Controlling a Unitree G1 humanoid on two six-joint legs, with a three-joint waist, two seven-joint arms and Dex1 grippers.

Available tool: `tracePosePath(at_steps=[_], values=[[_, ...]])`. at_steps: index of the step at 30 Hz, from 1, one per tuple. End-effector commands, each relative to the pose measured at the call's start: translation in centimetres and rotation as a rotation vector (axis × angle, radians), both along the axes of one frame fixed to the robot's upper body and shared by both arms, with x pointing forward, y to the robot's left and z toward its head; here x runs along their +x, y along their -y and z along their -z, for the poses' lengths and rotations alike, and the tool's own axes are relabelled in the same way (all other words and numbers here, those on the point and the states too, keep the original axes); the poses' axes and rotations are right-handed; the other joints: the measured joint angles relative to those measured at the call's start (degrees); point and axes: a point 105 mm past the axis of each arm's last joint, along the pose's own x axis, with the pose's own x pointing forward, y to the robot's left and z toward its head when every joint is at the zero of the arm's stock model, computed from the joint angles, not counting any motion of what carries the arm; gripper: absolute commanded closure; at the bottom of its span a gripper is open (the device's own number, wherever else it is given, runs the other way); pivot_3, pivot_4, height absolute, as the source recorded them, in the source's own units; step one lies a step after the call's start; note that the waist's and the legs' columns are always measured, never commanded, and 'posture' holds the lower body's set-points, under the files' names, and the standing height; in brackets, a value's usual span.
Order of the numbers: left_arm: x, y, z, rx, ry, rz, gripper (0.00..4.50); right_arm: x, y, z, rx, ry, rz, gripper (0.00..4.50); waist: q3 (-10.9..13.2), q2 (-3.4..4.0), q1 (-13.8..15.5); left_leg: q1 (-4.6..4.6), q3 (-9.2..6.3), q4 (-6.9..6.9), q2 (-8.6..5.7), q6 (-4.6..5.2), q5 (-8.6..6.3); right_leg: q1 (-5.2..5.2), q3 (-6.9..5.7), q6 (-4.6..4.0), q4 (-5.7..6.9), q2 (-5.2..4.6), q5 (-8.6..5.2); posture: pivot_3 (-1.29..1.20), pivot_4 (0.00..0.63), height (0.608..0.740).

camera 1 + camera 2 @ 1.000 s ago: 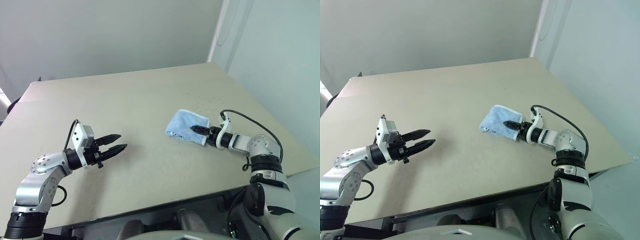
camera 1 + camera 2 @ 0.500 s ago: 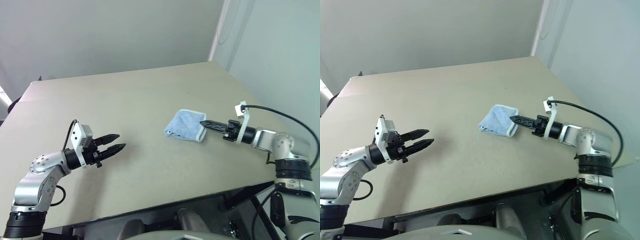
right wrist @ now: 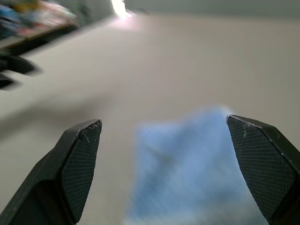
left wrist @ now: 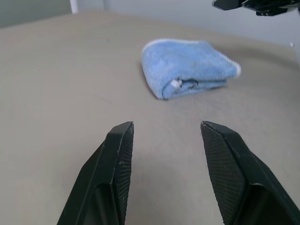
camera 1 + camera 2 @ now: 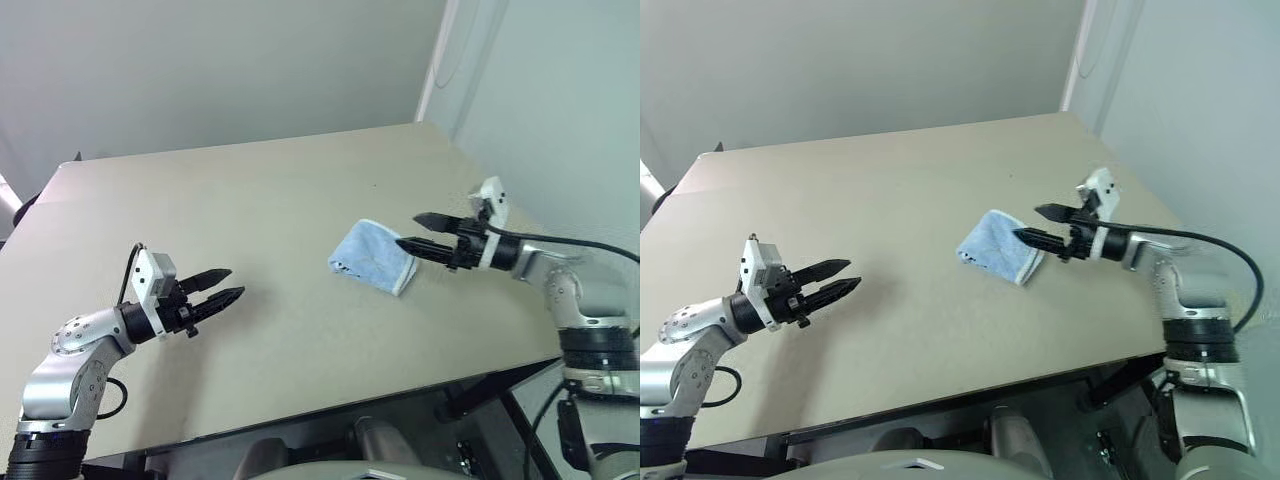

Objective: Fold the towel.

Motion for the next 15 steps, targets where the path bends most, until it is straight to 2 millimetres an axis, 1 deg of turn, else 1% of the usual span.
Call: tracePosePath(at_steps=[1,3,5,6,9,11,15], values=[[-0.3,-1.0,-1.9,-0.023,0.066,-0.029,2.10,-1.7,-2.7,-1.5,0.025,0.162,-0.112,0.03,0.00,-0.02,0.08,-0.02,-0.04,0.00,0.02,0.00,0.00,-0.01,-0.02,0.00,0.00,0.00,0.00,0.00,0.000,0.740],[-0.6,-1.2,-1.6,-0.013,0.062,-0.042,2.10,-2.7,-3.7,-0.4,-0.012,0.227,-0.174,0.03,-0.01,-0.03,0.23,-0.04,-0.03,0.00,0.01,0.00,0.00,-0.02,-0.03,0.00,-0.02,-0.02,0.00,0.00,0.000,0.740],[-1.0,-1.2,-1.4,-0.015,0.061,-0.052,2.10,-3.5,-4.2,1.4,-0.063,0.208,-0.240,0.03,0.01,-0.04,0.25,-0.06,-0.01,0.00,-0.03,0.00,0.00,-0.01,-0.03,-0.01,-0.05,-0.07,-0.01,0.00,0.000,0.740],[-1.1,-1.2,-1.4,-0.020,0.061,-0.057,2.10,-3.7,-4.3,1.8,-0.066,0.202,-0.264,0.03,0.02,-0.07,0.21,-0.07,0.02,0.01,-0.05,0.00,0.00,-0.01,-0.03,-0.02,-0.07,-0.10,-0.02,0.00,0.000,0.740],[-1.7,-1.4,-0.9,-0.024,0.057,-0.083,2.10,-3.9,-3.7,2.8,-0.070,0.155,-0.311,0.03,0.08,-0.14,0.20,-0.08,0.08,0.09,-0.08,0.00,0.00,0.00,0.00,-0.02,-0.08,-0.13,-0.01,0.00,0.000,0.740],[-2.1,-1.5,-0.4,-0.013,0.051,-0.097,2.10,-3.9,-3.0,3.8,-0.108,0.137,-0.326,0.03,0.09,-0.18,0.21,-0.05,0.08,0.10,-0.08,-0.01,0.00,0.01,0.00,-0.02,-0.07,-0.14,-0.01,0.00,0.000,0.740],[-2.6,-1.4,-0.2,-0.002,0.046,-0.102,2.10,-3.7,-2.7,4.3,-0.111,0.114,-0.343,0.03,0.12,-0.22,0.18,-0.03,0.05,0.08,-0.03,0.00,0.00,0.00,0.00,-0.05,-0.03,-0.06,-0.03,0.00,0.000,0.740]])
